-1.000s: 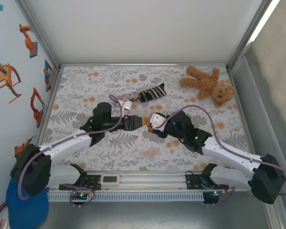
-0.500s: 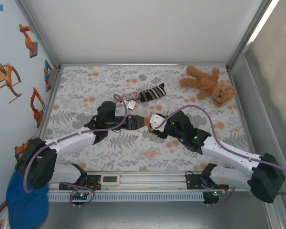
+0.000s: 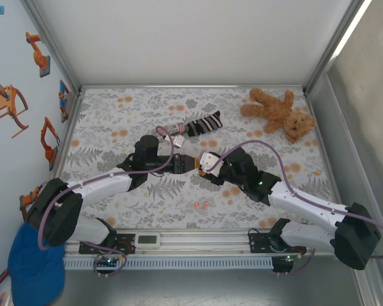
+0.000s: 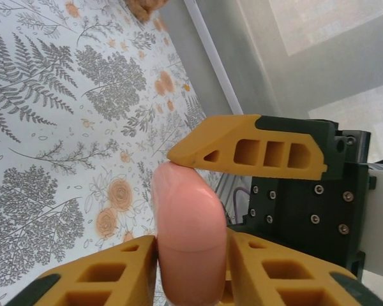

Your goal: Insert wireless bluetooth earbuds into charging case

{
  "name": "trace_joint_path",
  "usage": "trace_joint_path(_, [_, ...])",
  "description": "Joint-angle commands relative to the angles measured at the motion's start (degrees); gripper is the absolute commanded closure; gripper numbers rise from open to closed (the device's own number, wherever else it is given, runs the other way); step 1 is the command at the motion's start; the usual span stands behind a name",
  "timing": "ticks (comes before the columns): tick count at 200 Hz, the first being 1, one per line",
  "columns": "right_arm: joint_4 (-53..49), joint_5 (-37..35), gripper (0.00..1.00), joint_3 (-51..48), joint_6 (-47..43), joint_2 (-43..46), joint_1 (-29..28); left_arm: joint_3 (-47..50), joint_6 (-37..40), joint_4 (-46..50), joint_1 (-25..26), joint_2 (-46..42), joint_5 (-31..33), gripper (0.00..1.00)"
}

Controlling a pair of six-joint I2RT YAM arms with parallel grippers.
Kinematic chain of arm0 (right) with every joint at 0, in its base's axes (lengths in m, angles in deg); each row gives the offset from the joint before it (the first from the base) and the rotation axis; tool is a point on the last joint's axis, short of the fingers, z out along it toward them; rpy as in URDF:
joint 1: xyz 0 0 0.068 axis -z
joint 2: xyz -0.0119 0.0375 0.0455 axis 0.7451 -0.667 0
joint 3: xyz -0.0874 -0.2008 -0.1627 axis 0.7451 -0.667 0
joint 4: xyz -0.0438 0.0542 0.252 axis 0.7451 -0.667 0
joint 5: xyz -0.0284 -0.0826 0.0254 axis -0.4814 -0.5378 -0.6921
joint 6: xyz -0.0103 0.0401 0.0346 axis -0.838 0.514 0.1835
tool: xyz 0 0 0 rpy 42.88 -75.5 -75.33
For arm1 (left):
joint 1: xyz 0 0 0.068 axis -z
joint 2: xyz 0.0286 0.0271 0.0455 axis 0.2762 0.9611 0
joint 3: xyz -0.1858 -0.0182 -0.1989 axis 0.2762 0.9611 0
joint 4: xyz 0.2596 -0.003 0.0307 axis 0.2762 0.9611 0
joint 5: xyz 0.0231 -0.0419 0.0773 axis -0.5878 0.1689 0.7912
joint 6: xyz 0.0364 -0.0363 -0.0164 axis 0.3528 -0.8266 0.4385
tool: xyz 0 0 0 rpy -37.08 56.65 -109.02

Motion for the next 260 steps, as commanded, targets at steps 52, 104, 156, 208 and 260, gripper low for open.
trace_joint_path(52, [-1.1, -1.3, 0.54, 2.7, 0.7, -1.9, 0.3, -3.3, 3.5, 2.3, 0.9, 0.4, -0.2, 0.82])
trace_joint_path(104, [-1.3, -2.2, 0.32, 2.1, 2.0, -0.2, 0.2, -2.8, 5.6, 3.0, 0.8, -1.7, 3.3, 0.92])
trace_joint_path(156, [3.7, 0.0, 0.10, -3.6, 4.6, 7.9, 0.7, 0.6, 9.7, 2.7, 0.0, -7.8, 8.0, 1.00])
trace_joint_path(208, [16.0, 1.0, 0.00, -12.7, 14.5, 17.9, 2.3, 7.3, 16.5, -1.6, -0.5, -18.3, 11.6, 1.00])
trace_joint_path(260, [28.7, 6.1, 0.00, -17.8, 27.2, 20.7, 3.3, 13.2, 25.3, -6.8, -0.5, -29.6, 12.2, 1.00])
